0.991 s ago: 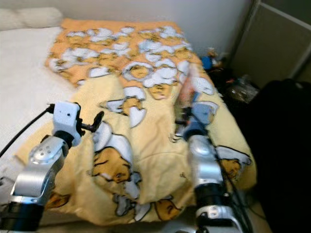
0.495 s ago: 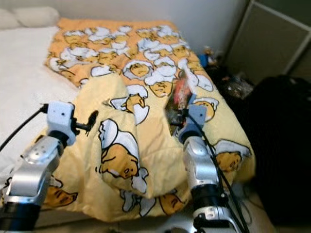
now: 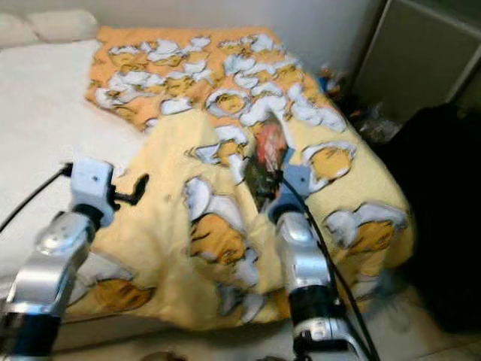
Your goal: Clean up the room
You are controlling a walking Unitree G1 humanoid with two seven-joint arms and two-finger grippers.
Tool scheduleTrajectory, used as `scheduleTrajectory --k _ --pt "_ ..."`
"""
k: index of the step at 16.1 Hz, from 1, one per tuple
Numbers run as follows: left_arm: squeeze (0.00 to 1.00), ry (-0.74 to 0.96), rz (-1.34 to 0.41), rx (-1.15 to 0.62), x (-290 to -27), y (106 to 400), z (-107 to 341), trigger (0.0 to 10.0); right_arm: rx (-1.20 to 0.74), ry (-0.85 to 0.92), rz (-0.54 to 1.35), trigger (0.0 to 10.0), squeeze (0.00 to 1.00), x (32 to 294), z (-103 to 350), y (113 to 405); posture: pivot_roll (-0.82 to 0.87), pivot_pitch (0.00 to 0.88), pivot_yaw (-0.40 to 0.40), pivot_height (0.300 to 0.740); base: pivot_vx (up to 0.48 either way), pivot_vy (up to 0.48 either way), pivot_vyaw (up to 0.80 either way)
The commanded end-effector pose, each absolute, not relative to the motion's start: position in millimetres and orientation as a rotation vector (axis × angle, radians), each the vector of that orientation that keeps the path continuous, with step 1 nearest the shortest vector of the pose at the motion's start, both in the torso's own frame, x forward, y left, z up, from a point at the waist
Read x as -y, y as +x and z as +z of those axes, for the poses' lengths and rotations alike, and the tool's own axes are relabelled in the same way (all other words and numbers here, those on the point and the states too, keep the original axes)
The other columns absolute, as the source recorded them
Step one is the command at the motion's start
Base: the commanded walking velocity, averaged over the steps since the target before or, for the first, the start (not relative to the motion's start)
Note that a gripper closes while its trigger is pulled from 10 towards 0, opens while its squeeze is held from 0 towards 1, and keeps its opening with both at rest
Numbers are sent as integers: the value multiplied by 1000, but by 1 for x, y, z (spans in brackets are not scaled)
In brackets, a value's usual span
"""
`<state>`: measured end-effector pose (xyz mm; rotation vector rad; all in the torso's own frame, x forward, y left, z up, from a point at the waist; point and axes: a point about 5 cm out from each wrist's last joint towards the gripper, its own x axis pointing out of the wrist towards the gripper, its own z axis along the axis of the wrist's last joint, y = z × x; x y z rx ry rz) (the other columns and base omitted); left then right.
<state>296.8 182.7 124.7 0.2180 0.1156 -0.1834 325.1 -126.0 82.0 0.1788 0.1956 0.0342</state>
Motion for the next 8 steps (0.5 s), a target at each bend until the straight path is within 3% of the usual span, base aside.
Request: scheduleTrajectory --k 1,8 --pt "4 227 -200 -116 -180 297 126 10000 -138 191 5 10000 0 134 94 330 46 0 2 740 0 382 0" --pt "4 234 -211 -101 -176 300 127 10000 -142 195 9 10000 0 133 92 332 45 0 -2 740 0 384 0"
